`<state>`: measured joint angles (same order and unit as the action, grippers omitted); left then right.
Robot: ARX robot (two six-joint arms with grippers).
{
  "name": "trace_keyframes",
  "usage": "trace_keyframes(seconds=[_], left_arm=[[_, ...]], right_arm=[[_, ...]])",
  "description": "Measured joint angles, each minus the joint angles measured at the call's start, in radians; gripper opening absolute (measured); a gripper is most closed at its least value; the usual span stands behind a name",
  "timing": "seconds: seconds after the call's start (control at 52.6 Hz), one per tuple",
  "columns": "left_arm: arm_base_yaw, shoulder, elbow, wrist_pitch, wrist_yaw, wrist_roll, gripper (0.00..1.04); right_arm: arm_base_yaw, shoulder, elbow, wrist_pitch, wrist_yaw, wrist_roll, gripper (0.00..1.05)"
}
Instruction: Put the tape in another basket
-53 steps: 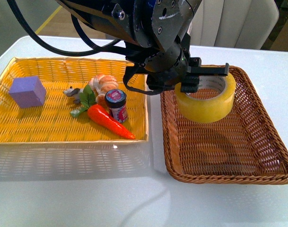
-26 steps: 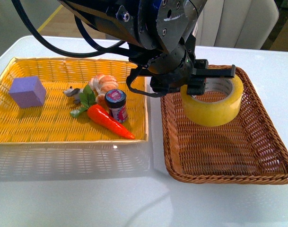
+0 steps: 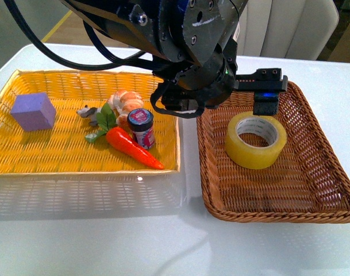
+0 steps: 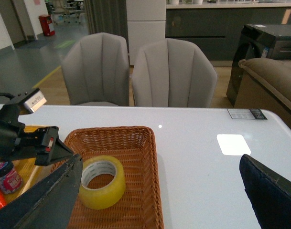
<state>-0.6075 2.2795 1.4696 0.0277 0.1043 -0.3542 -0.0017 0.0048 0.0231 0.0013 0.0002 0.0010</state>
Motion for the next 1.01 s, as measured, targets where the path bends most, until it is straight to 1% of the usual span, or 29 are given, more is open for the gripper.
trace_keyframes(seconds=[0.095, 0.19, 0.399, 0.418, 0.437, 0.456, 0.475, 0.494, 0.513, 0.57, 0.589, 0.608, 0.646, 0.665, 0.703, 0.741, 0.76, 0.931, 0.95, 0.969, 1.007], left_arm=[[0.019, -0.036, -0.035, 0.040, -0.026, -0.002, 0.95], [0.051, -0.089, -0.086, 0.083, -0.041, -0.005, 0.96], [0.218, -0.358, -0.347, 0.278, -0.098, -0.007, 0.96], [0.227, -0.372, -0.376, 0.323, -0.134, 0.016, 0.94], [0.237, -0.389, -0.415, 0.409, -0.196, 0.045, 0.91], [0.241, -0.396, -0.436, 0.457, -0.225, 0.053, 0.89], [0.253, -0.412, -0.480, 0.551, -0.283, 0.097, 0.86], [0.269, -0.434, -0.539, 0.658, -0.322, 0.132, 0.81], [0.280, -0.452, -0.578, 0.720, -0.347, 0.166, 0.79], [0.315, -0.509, -0.694, 0.881, -0.367, 0.228, 0.70], [0.335, -0.544, -0.753, 0.949, -0.367, 0.256, 0.64], [0.347, -0.568, -0.787, 0.984, -0.366, 0.270, 0.61], [0.364, -0.614, -0.846, 1.027, -0.354, 0.293, 0.54], [0.367, -0.625, -0.859, 1.033, -0.351, 0.295, 0.52], [0.378, -0.665, -0.909, 1.048, -0.334, 0.310, 0.45], [0.388, -0.696, -0.953, 1.055, -0.321, 0.320, 0.38], [0.391, -0.702, -0.964, 1.056, -0.316, 0.323, 0.36], [0.439, -0.825, -1.121, 1.060, -0.262, 0.337, 0.04], [0.445, -0.840, -1.143, 1.070, -0.256, 0.338, 0.02], [0.452, -0.849, -1.168, 1.105, -0.248, 0.340, 0.02], [0.465, -0.867, -1.204, 1.120, -0.238, 0.341, 0.02]], right_arm=[[0.000, 0.000, 0.000, 0.000, 0.000, 0.000, 0.96], [0.000, 0.000, 0.000, 0.000, 0.000, 0.000, 0.96], [0.000, 0.000, 0.000, 0.000, 0.000, 0.000, 0.96], [0.000, 0.000, 0.000, 0.000, 0.000, 0.000, 0.96], [0.000, 0.000, 0.000, 0.000, 0.000, 0.000, 0.96], [0.000, 0.000, 0.000, 0.000, 0.000, 0.000, 0.96], [0.000, 0.000, 0.000, 0.000, -0.001, 0.000, 0.96], [0.000, 0.000, 0.000, 0.000, -0.002, 0.000, 0.96], [0.000, 0.000, 0.000, 0.000, -0.002, 0.000, 0.96], [0.000, 0.000, 0.000, 0.000, 0.000, 0.000, 0.96], [0.000, 0.000, 0.000, 0.000, 0.000, 0.000, 0.96], [0.000, 0.000, 0.000, 0.000, 0.000, 0.000, 0.96], [0.000, 0.000, 0.000, 0.000, 0.000, 0.000, 0.96], [0.000, 0.000, 0.000, 0.000, 0.000, 0.000, 0.96], [0.000, 0.000, 0.000, 0.000, -0.001, 0.000, 0.96], [0.000, 0.000, 0.000, 0.000, -0.001, 0.000, 0.96], [0.000, 0.000, 0.000, 0.000, -0.001, 0.000, 0.96], [0.000, 0.000, 0.000, 0.000, 0.000, 0.000, 0.96], [0.000, 0.000, 0.000, 0.000, 0.000, 0.000, 0.96], [0.000, 0.000, 0.000, 0.000, 0.000, 0.000, 0.96], [0.000, 0.000, 0.000, 0.000, 0.000, 0.000, 0.96]])
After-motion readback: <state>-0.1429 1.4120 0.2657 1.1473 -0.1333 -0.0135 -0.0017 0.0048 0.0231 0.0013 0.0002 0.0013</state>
